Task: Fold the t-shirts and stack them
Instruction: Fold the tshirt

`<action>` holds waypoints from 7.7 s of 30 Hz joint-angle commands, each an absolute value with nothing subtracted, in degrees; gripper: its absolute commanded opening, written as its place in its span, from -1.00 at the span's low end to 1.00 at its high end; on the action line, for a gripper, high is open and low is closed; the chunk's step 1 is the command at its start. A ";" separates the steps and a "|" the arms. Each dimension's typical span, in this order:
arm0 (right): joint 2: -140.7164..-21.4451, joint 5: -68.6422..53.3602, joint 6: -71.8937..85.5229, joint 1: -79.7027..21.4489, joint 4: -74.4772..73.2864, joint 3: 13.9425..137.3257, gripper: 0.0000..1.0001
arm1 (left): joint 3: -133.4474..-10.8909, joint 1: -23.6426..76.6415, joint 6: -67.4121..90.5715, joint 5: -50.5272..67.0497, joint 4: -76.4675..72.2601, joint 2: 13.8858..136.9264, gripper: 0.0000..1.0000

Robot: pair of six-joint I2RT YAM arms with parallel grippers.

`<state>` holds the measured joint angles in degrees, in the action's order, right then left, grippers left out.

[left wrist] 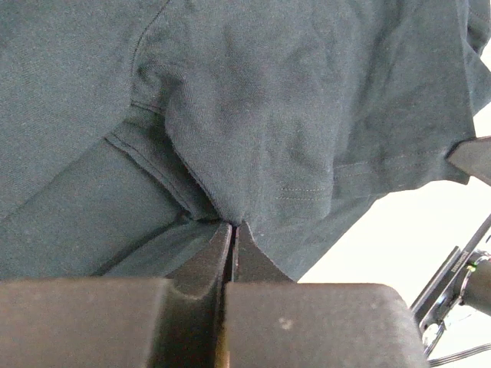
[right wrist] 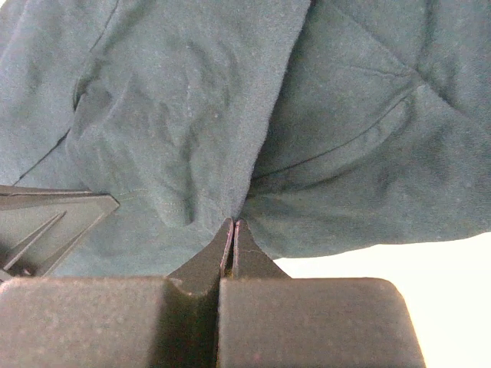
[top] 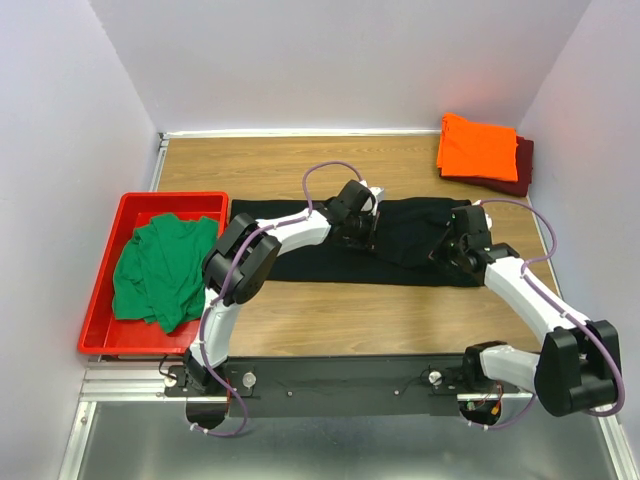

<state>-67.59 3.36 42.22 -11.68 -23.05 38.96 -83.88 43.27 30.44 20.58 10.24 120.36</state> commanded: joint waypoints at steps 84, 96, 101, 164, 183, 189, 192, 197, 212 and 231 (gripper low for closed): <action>-66.44 15.82 42.28 -21.97 -37.53 45.00 -0.99 | -76.20 41.48 29.80 24.26 15.29 114.43 -1.00; -67.76 12.83 40.96 -21.89 -36.12 47.89 -0.95 | -81.03 40.96 29.44 23.47 18.46 115.40 -1.00; -72.06 17.39 40.43 -21.89 -35.42 51.50 -0.92 | -85.60 40.78 30.15 24.69 19.77 117.94 -1.00; -93.61 7.47 37.97 5.19 -15.03 47.99 -0.05 | -64.33 21.88 39.38 -4.21 20.48 99.76 -0.37; -85.07 5.09 33.22 -10.36 -18.28 55.54 0.01 | -79.52 14.85 38.58 -8.70 24.34 108.01 -0.23; -90.79 5.80 32.17 -16.07 -18.37 59.58 0.01 | -86.91 14.33 38.85 -12.21 27.42 113.64 -0.24; -91.67 6.15 31.64 -16.96 -18.28 59.94 0.01 | -87.89 13.98 39.46 -13.79 28.65 114.78 -0.25; -92.02 6.33 31.29 -17.05 -18.37 59.68 0.01 | -88.07 13.80 40.43 -15.64 30.06 116.27 -0.25; -92.63 6.24 30.67 -17.23 -18.28 58.80 0.01 | -88.50 12.57 39.20 -11.87 25.23 119.27 -0.24; -93.60 7.38 30.50 -17.49 -17.58 57.39 0.01 | -86.40 12.31 38.06 -6.94 20.48 118.92 -0.43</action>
